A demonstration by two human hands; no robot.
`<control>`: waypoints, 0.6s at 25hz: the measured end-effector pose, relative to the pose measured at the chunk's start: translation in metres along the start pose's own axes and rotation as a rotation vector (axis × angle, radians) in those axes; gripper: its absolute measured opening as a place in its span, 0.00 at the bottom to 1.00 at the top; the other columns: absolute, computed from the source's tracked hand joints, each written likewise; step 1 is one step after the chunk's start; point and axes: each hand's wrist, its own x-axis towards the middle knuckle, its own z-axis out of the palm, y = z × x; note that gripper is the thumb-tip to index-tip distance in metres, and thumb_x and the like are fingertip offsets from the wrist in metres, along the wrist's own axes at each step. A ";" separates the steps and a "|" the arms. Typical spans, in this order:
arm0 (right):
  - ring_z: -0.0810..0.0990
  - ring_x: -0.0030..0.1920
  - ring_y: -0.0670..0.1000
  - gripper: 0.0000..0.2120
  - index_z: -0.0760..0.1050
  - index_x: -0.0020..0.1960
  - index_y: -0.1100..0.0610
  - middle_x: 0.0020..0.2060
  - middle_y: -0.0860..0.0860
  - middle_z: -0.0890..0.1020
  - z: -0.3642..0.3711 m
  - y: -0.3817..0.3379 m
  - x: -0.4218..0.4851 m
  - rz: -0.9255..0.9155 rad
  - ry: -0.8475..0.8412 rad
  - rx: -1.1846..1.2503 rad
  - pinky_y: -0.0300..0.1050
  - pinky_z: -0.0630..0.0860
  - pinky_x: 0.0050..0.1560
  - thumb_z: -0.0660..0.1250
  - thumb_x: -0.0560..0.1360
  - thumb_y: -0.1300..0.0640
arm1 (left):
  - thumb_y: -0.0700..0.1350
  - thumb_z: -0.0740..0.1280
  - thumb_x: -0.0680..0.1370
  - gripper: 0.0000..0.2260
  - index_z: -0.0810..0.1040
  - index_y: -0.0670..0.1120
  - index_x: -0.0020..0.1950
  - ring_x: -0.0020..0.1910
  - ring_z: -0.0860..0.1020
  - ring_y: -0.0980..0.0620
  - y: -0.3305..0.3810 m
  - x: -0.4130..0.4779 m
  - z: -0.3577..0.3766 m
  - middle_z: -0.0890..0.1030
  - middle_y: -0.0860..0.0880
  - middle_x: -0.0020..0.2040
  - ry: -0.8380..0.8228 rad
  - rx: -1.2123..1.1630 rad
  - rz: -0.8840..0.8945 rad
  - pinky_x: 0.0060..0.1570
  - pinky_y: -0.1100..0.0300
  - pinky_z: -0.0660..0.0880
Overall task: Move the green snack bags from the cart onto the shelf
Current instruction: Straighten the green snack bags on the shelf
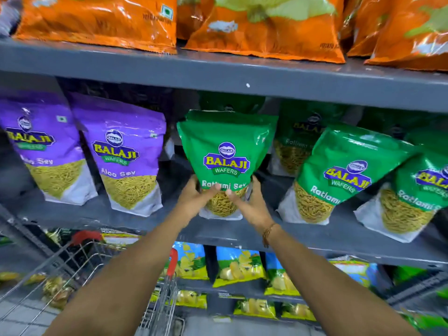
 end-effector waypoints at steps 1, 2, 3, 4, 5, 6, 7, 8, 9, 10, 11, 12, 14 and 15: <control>0.77 0.47 0.27 0.19 0.67 0.54 0.44 0.51 0.38 0.76 0.003 0.004 -0.003 -0.019 0.006 -0.008 0.26 0.75 0.47 0.69 0.72 0.63 | 0.54 0.73 0.67 0.27 0.69 0.50 0.63 0.57 0.77 0.49 -0.005 -0.001 0.000 0.79 0.47 0.60 0.012 0.049 -0.015 0.56 0.54 0.74; 0.77 0.48 0.27 0.20 0.67 0.54 0.43 0.52 0.38 0.76 0.005 0.006 -0.007 -0.017 0.018 -0.027 0.27 0.75 0.48 0.70 0.71 0.63 | 0.51 0.73 0.68 0.26 0.69 0.49 0.63 0.57 0.77 0.48 -0.007 -0.001 0.000 0.79 0.47 0.58 0.032 0.062 -0.015 0.55 0.55 0.74; 0.76 0.50 0.28 0.21 0.67 0.56 0.44 0.53 0.38 0.76 0.006 0.007 -0.012 -0.007 0.033 -0.024 0.27 0.74 0.51 0.70 0.71 0.62 | 0.50 0.73 0.68 0.27 0.69 0.48 0.63 0.58 0.76 0.48 -0.007 -0.001 0.002 0.78 0.48 0.58 0.040 0.032 0.003 0.55 0.55 0.73; 0.75 0.51 0.30 0.20 0.67 0.60 0.47 0.54 0.40 0.76 0.005 0.008 -0.017 0.010 0.097 -0.058 0.29 0.73 0.54 0.69 0.72 0.59 | 0.53 0.74 0.66 0.31 0.67 0.47 0.65 0.60 0.75 0.48 -0.005 -0.005 0.006 0.77 0.48 0.59 0.084 -0.010 0.036 0.56 0.55 0.72; 0.75 0.50 0.33 0.19 0.68 0.61 0.52 0.53 0.43 0.76 0.001 0.010 -0.024 0.018 0.251 -0.058 0.35 0.73 0.56 0.68 0.73 0.56 | 0.59 0.73 0.63 0.36 0.65 0.46 0.65 0.61 0.74 0.47 -0.006 -0.010 0.010 0.76 0.46 0.61 0.190 -0.006 0.080 0.59 0.52 0.72; 0.76 0.46 0.37 0.14 0.71 0.57 0.55 0.48 0.47 0.77 -0.007 0.015 -0.031 0.043 0.482 -0.042 0.43 0.73 0.53 0.66 0.74 0.53 | 0.65 0.71 0.61 0.39 0.65 0.45 0.63 0.61 0.73 0.45 -0.011 -0.018 0.017 0.75 0.42 0.61 0.351 0.052 0.133 0.62 0.49 0.70; 0.75 0.41 0.43 0.08 0.71 0.48 0.56 0.41 0.48 0.76 -0.020 0.015 -0.039 0.067 0.710 0.011 0.44 0.69 0.48 0.63 0.76 0.51 | 0.70 0.66 0.62 0.38 0.65 0.44 0.59 0.59 0.71 0.43 -0.018 -0.030 0.025 0.74 0.38 0.58 0.481 0.152 0.211 0.61 0.46 0.68; 0.72 0.39 0.47 0.10 0.68 0.40 0.56 0.35 0.48 0.73 -0.037 0.011 -0.047 0.050 0.938 0.095 0.41 0.65 0.44 0.59 0.78 0.52 | 0.71 0.62 0.66 0.33 0.65 0.45 0.54 0.56 0.70 0.43 -0.018 -0.045 0.040 0.73 0.35 0.54 0.522 0.243 0.343 0.60 0.47 0.67; 0.69 0.37 0.48 0.14 0.64 0.36 0.55 0.32 0.47 0.70 -0.056 0.006 -0.052 0.013 1.097 0.142 0.39 0.62 0.41 0.55 0.79 0.53 | 0.68 0.58 0.70 0.27 0.65 0.45 0.52 0.54 0.69 0.44 -0.015 -0.057 0.057 0.74 0.34 0.51 0.450 0.298 0.487 0.58 0.49 0.66; 0.68 0.34 0.45 0.15 0.61 0.34 0.54 0.31 0.47 0.67 -0.083 0.000 -0.051 -0.057 1.182 0.179 0.39 0.61 0.38 0.54 0.80 0.55 | 0.65 0.56 0.73 0.23 0.66 0.46 0.52 0.54 0.69 0.46 -0.009 -0.065 0.084 0.75 0.34 0.50 0.303 0.307 0.598 0.57 0.50 0.66; 0.68 0.31 0.41 0.14 0.62 0.36 0.55 0.32 0.48 0.67 -0.112 -0.005 -0.043 -0.113 1.206 0.185 0.40 0.61 0.36 0.52 0.80 0.56 | 0.63 0.56 0.75 0.22 0.67 0.46 0.55 0.55 0.70 0.48 0.004 -0.066 0.110 0.75 0.35 0.53 0.145 0.273 0.651 0.58 0.52 0.67; 0.69 0.31 0.36 0.11 0.65 0.41 0.56 0.35 0.50 0.70 -0.140 -0.014 -0.036 -0.145 1.149 0.219 0.40 0.64 0.37 0.52 0.80 0.56 | 0.62 0.56 0.75 0.23 0.67 0.47 0.60 0.59 0.70 0.49 0.027 -0.061 0.134 0.74 0.37 0.58 0.031 0.197 0.625 0.61 0.54 0.67; 0.75 0.40 0.37 0.07 0.68 0.49 0.54 0.44 0.55 0.74 -0.193 -0.036 -0.014 -0.142 0.976 0.320 0.38 0.73 0.46 0.53 0.79 0.54 | 0.57 0.60 0.75 0.27 0.62 0.42 0.68 0.65 0.67 0.51 0.077 -0.035 0.179 0.69 0.44 0.66 -0.010 -0.018 0.396 0.65 0.60 0.64; 0.76 0.37 0.38 0.07 0.70 0.46 0.53 0.41 0.55 0.75 -0.214 -0.048 -0.005 -0.128 0.920 0.297 0.38 0.74 0.42 0.55 0.79 0.55 | 0.54 0.61 0.75 0.27 0.63 0.40 0.68 0.64 0.69 0.51 0.097 -0.020 0.193 0.70 0.45 0.66 -0.005 -0.094 0.254 0.63 0.61 0.65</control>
